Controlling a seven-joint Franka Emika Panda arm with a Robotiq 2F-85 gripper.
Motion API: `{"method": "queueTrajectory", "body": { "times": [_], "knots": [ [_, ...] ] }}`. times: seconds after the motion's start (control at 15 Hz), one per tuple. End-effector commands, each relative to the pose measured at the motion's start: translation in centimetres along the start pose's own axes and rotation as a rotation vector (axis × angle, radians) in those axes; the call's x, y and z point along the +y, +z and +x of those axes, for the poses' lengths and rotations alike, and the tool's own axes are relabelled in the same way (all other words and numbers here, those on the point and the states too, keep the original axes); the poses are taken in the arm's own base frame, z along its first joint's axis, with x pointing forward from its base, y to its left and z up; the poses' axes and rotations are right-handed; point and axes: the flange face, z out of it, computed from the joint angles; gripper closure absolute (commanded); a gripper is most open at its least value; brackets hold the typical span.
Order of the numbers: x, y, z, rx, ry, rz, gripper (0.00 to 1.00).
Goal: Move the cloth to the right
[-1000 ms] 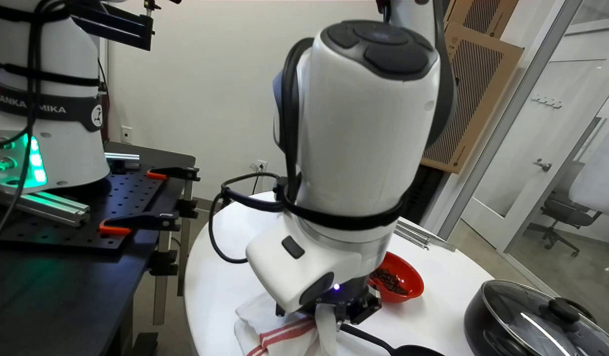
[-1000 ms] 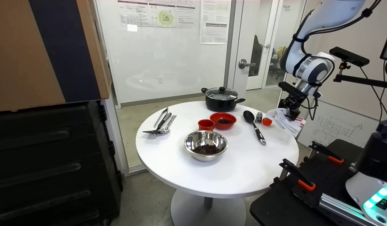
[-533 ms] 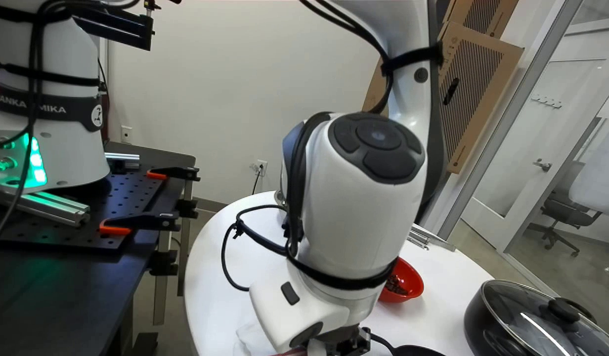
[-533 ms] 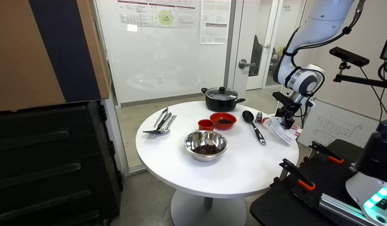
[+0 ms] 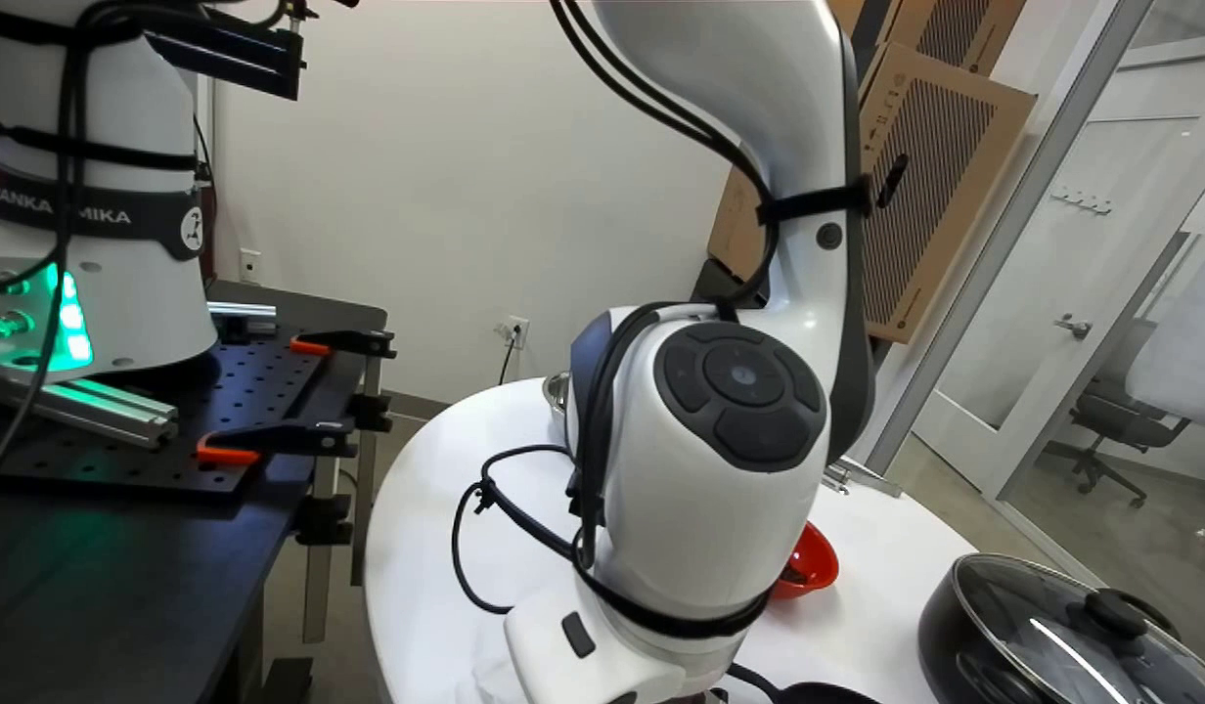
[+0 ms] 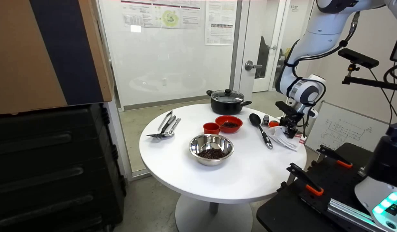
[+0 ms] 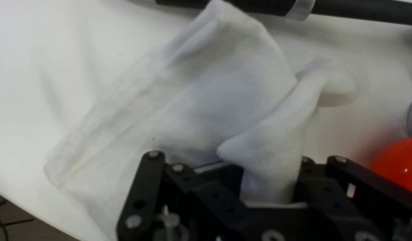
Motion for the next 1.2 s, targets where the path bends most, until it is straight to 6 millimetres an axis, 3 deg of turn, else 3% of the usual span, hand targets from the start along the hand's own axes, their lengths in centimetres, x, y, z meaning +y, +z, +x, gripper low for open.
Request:
{"method": "queueTrajectory", "body": {
  "times": [0.0, 0.6, 0.87, 0.93, 1.13],
  "knots": [
    [-1.1, 0.0, -0.4, 0.007, 0.012, 0.034, 0.67],
    [-1.1, -5.1, -2.8, -0.058, -0.072, 0.081, 0.02],
    [-0.5, -8.2, -5.0, -0.085, -0.184, 0.1, 0.0],
    [-1.7, -6.1, -3.6, -0.06, -0.13, 0.091, 0.0],
    [-1.3, -7.7, -4.8, -0.073, -0.163, 0.103, 0.0]
  ]
}}
